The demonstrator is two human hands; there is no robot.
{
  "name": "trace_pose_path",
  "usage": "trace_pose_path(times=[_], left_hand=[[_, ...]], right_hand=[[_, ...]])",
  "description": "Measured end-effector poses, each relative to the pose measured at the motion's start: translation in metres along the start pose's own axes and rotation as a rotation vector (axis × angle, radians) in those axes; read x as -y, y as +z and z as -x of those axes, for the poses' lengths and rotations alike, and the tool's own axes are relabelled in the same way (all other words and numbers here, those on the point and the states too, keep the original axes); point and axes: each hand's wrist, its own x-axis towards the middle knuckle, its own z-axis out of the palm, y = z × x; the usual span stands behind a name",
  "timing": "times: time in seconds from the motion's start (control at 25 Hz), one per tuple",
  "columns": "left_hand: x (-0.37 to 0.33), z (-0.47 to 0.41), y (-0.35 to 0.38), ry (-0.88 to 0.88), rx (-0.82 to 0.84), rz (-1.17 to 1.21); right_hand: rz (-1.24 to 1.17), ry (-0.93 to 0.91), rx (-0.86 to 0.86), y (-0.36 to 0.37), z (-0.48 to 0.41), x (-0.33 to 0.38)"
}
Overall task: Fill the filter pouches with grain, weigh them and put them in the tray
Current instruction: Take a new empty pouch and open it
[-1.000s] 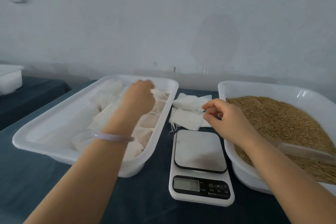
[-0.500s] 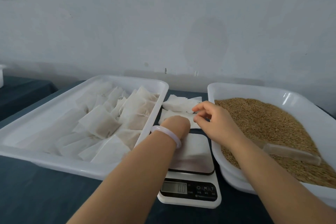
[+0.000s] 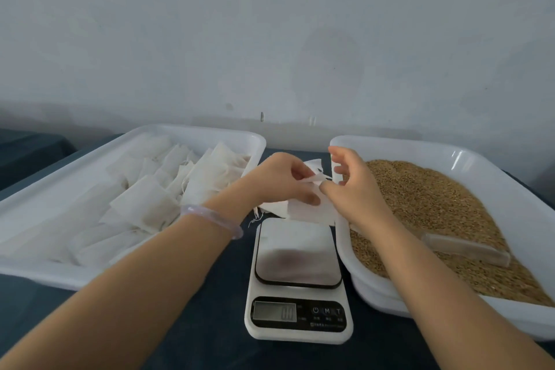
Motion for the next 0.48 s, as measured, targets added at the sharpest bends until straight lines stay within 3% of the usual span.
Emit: trace_pose_path(times=[0.12, 0.2, 0.4, 0.48], left_hand=[[0.005, 0.019, -0.005, -0.011, 0.083, 0.484], [0.007, 0.021, -0.007, 0.011, 0.129, 0.651], [0.008, 0.023, -0.007, -0.058, 0.223, 0.698], [0.008, 0.021, -0.009, -0.107, 0.138, 0.772]], right_hand=[[-0.195, 0.099, 0.122, -0.003, 0.002, 0.006], [-0.192, 0.074, 0.140, -0.004, 0.004, 0.008], [-0.245, 0.077, -0.055, -0.009, 0.005, 0.009], [-0.387, 0.127, -0.115, -0.011, 0.003, 0.009]])
